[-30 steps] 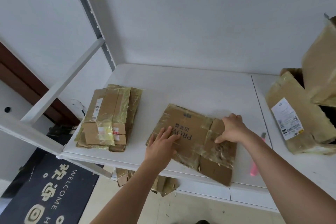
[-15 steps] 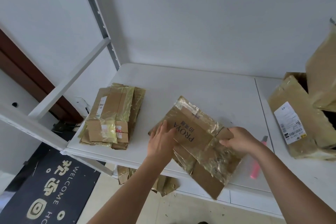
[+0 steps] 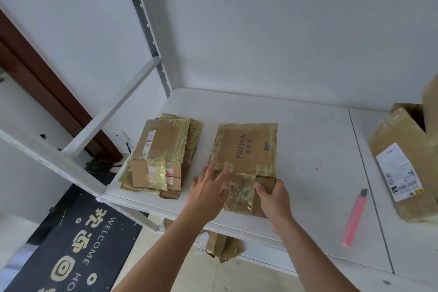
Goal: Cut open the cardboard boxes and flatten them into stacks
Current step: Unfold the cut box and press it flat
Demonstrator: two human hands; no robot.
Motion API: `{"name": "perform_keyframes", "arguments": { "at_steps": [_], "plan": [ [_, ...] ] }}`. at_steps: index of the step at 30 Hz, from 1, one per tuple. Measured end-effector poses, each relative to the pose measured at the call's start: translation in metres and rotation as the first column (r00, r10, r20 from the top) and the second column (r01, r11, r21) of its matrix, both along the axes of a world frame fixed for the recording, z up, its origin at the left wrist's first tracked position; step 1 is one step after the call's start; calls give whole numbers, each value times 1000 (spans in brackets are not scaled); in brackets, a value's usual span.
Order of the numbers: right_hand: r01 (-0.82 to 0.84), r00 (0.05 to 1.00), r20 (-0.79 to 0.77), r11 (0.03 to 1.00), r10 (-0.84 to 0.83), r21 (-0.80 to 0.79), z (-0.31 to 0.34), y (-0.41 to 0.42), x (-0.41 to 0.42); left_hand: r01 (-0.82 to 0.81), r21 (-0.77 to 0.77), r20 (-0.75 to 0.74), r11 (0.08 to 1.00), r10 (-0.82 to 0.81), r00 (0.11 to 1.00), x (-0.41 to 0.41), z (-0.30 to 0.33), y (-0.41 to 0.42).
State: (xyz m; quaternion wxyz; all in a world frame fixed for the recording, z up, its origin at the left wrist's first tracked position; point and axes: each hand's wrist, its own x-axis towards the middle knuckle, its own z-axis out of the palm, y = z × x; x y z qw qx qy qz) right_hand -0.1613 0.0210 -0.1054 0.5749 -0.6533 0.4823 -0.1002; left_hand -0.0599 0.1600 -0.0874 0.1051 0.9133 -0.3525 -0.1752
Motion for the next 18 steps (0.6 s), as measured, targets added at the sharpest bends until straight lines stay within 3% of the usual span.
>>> {"name": "perform_keyframes", "arguments": {
  "at_steps": [6,13,18],
  "plan": [
    [-122,989,-86,991,118,-44,1,14,10,-26,113,-29,993,30,999,4,-12,14],
    [-308,942,-182,944,283,-122,0,20,15,16,88,43,996,-20,999,12,-8,9],
    [-425,895,-273,862,354,-276,2,20,17,47,104,28,994,-50,998,23,-7,5]
  ]
}}
